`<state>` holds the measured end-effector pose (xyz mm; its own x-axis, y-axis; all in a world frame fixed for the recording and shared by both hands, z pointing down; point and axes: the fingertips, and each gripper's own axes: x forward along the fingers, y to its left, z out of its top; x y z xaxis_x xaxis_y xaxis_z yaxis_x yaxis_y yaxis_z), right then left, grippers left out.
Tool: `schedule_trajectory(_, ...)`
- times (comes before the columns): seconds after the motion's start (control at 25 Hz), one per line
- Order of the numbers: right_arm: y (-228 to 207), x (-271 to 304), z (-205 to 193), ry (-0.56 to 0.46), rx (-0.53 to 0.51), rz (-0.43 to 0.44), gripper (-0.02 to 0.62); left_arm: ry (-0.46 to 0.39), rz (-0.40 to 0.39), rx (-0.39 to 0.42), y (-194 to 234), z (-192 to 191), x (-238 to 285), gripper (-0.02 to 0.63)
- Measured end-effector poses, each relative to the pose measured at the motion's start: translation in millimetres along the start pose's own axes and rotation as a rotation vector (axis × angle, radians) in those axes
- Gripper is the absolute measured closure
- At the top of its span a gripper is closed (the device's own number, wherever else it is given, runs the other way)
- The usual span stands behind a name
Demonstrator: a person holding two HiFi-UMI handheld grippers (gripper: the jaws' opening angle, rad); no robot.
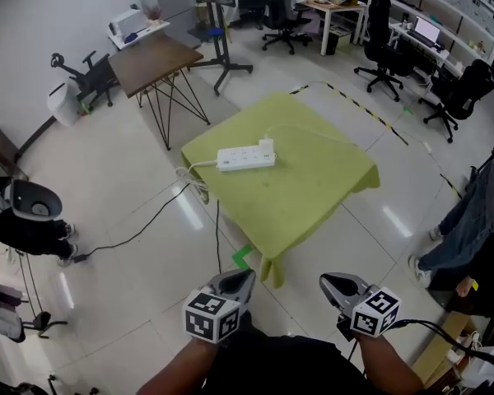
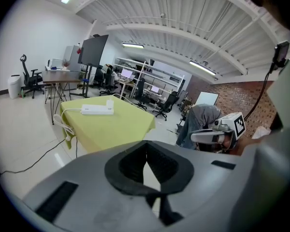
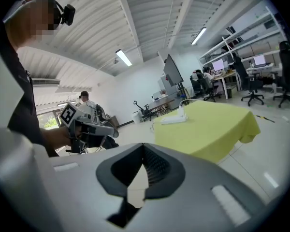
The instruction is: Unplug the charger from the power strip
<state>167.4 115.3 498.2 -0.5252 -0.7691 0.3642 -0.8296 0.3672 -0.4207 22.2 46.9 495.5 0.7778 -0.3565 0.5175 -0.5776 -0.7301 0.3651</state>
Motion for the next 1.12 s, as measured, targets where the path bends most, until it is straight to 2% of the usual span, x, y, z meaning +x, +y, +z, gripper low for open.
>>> schedule_trajectory(0.24,2.7,85.2,51.1,0.003,-0.026,-0.068,0.592,0.032,-0.128,0.069,67.7,54.1,19.3,0.6)
schedule_trajectory(0.48,-15.1,153.1,89.3,-0.002,-0.069,-0.136,0.592,0.021,-0.144,0.089,146.8,97.4,32.8,0.6)
schedule_trajectory(0.68,-37.0,182.6,96.2,0.027,-0.057,-0.135,0.592,0.015,-0.117,0.07,182.4,114.5,44.0,0.6)
schedule_trajectory(0.84,-62.5,203.6,95.7,0.089,-0.11,-0.112,0.591,0.009,-0.08,0.04,195.4,119.8,59.9,0.6)
schedule_trajectory(1.0,-100.9,227.8,98.7,0.144,-0.163,-0.066,0.565,-0.016,-0.013,-0.009,199.1,127.2,71.1,0.6)
schedule_trajectory(1.12,-142.8,252.4,112.5,0.134,-0.201,-0.046,0.54,-0.028,0.036,-0.044,198.6,130.5,80.9,0.6)
